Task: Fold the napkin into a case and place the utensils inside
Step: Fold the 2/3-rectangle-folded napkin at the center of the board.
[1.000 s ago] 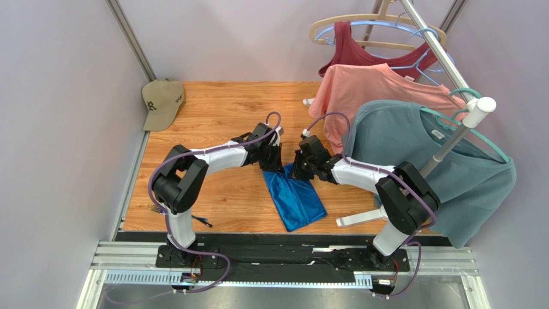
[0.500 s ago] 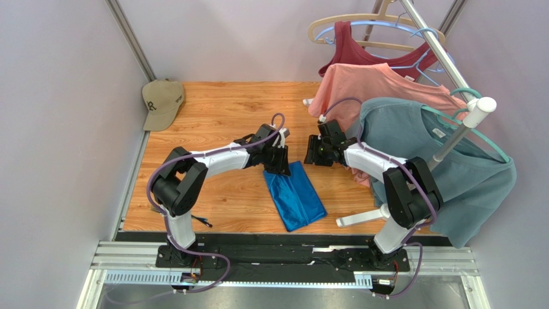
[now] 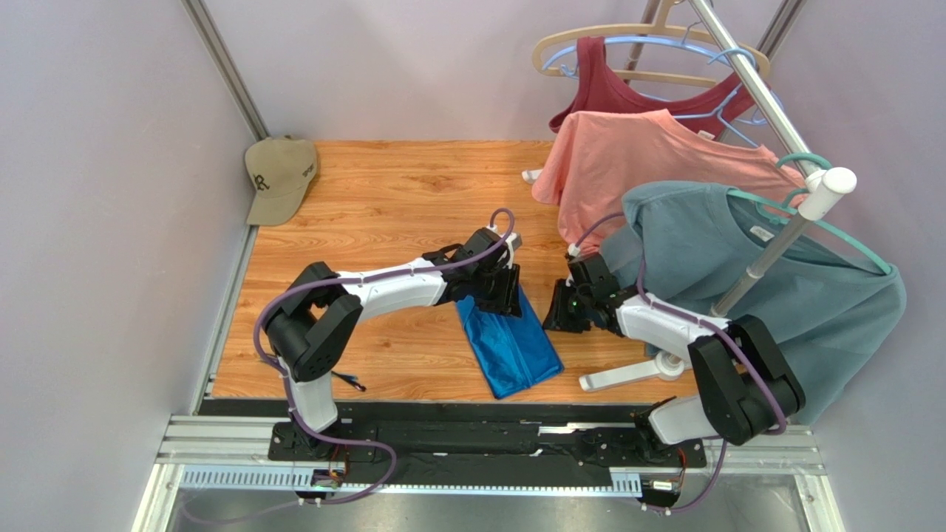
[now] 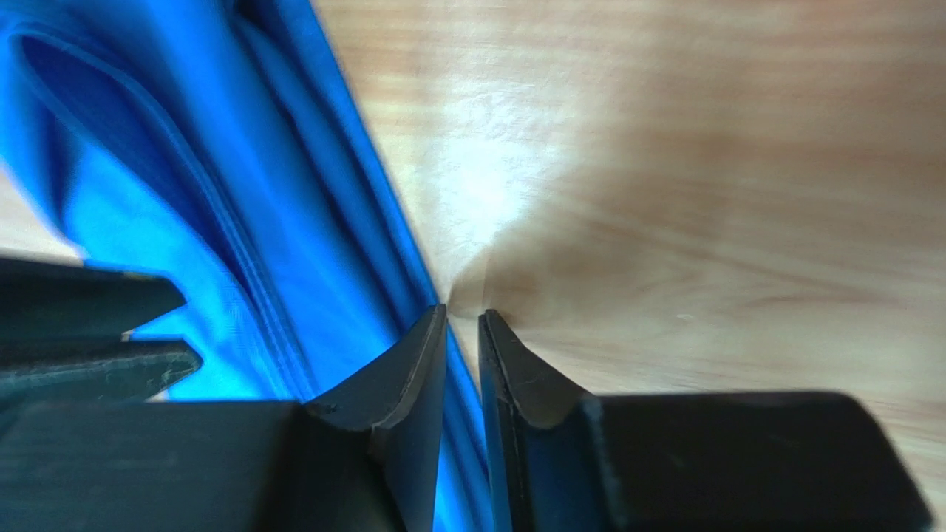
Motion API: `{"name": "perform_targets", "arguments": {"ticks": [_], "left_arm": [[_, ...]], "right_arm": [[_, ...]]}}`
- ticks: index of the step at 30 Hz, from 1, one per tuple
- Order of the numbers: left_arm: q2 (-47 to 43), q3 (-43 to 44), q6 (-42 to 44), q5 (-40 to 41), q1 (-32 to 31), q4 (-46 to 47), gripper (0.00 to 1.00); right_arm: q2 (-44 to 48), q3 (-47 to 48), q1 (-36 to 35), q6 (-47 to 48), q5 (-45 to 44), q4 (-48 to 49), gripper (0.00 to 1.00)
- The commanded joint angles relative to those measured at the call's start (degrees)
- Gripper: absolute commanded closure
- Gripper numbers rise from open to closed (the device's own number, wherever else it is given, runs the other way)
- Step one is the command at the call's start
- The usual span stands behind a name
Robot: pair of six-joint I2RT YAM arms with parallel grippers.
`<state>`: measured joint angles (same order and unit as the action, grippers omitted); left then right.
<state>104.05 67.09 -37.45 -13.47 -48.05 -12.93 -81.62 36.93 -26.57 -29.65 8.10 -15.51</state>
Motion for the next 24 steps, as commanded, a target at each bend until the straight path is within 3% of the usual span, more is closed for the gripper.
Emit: {"name": "perform_targets", "arguments": {"ticks": [1, 4, 8, 11, 12, 15, 19, 24], "left_arm": [[-4.12, 1.81, 0.71, 3.88, -0.2, -3.41, 0.63], [-5.08, 2.08, 1.85, 5.55, -0.2, -5.61, 0.59], [-5.88, 3.3, 3.7, 6.62, -0.2, -8.6, 0.54], [-5.62, 5.14, 4.93, 7.14, -0.29, -11.41, 0.42], [-4.92, 5.94, 4.85, 7.49, -0.37, -13.42, 0.31], [-2.29, 9.36, 3.62, 12.14, -2.39, -18.51, 0.29], [2.2, 15.17, 0.46, 21.89, -5.38, -25.82, 0.28], [8.52, 20.88, -5.07, 25.07, -7.05, -31.09, 0.35]], "right_arm": [[2.17, -5.72, -2.42, -8.04, 6.47, 10.92, 0.79], [2.17, -8.71, -6.46, -15.95, 9.46, 18.74, 0.81], [2.7, -7.84, -10.17, -20.1, 10.36, 22.1, 0.82], [5.76, -4.5, -9.3, -16.15, 7.21, 13.35, 0.81], [6.82, -3.89, -8.6, -14.58, 5.72, 8.18, 0.81], [11.3, -3.7, -4.47, -10.18, -1.3, 0.95, 0.76], [15.44, -4.14, 1.94, -6.04, -3.35, -5.23, 0.5], [20.09, -5.11, 6.52, -4.1, -1.6, -8.13, 0.45]]}}
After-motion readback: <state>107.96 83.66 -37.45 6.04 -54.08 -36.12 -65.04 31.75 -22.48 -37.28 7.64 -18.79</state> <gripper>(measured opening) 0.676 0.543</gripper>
